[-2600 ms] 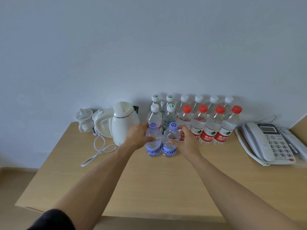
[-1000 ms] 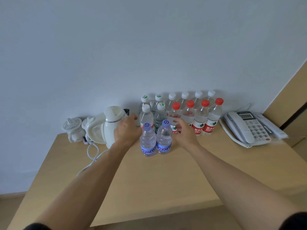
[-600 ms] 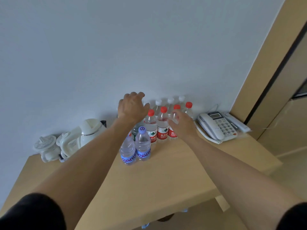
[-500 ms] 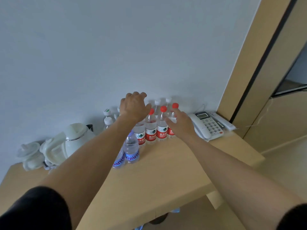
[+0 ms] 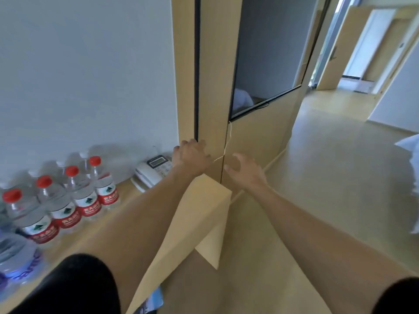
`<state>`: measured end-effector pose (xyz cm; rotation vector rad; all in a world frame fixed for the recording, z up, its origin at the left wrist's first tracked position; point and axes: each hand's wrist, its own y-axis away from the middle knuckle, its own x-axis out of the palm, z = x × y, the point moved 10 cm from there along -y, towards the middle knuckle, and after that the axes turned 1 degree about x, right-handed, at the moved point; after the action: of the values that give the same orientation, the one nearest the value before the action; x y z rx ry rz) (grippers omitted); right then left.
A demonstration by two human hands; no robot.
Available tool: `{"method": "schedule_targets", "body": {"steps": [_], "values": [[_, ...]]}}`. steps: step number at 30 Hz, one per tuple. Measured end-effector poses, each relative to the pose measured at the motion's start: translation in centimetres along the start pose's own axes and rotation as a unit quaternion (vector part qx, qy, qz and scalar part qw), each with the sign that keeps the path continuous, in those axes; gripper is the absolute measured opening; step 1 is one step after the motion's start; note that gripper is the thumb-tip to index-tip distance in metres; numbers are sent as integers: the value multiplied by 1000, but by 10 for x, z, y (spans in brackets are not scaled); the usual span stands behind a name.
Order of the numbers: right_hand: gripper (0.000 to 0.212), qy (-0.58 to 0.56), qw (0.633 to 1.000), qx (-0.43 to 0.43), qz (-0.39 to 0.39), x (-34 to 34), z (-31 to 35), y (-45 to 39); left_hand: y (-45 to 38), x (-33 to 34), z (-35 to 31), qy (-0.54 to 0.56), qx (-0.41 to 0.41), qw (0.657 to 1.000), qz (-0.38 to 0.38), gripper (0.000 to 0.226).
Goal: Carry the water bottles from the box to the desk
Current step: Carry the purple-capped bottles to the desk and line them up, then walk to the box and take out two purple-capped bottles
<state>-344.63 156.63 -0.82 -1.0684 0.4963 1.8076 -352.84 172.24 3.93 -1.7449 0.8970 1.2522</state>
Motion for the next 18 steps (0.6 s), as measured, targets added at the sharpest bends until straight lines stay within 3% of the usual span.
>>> {"method": "schedule_targets", "body": {"steps": [10, 18], "values": [[57, 43, 978, 189, -81, -139, -240, 42, -44, 98, -261, 42, 150, 985, 76, 51], [59, 60, 949, 302, -76, -186, -365, 62, -64, 163, -395, 21, 247, 959, 135, 52]]}}
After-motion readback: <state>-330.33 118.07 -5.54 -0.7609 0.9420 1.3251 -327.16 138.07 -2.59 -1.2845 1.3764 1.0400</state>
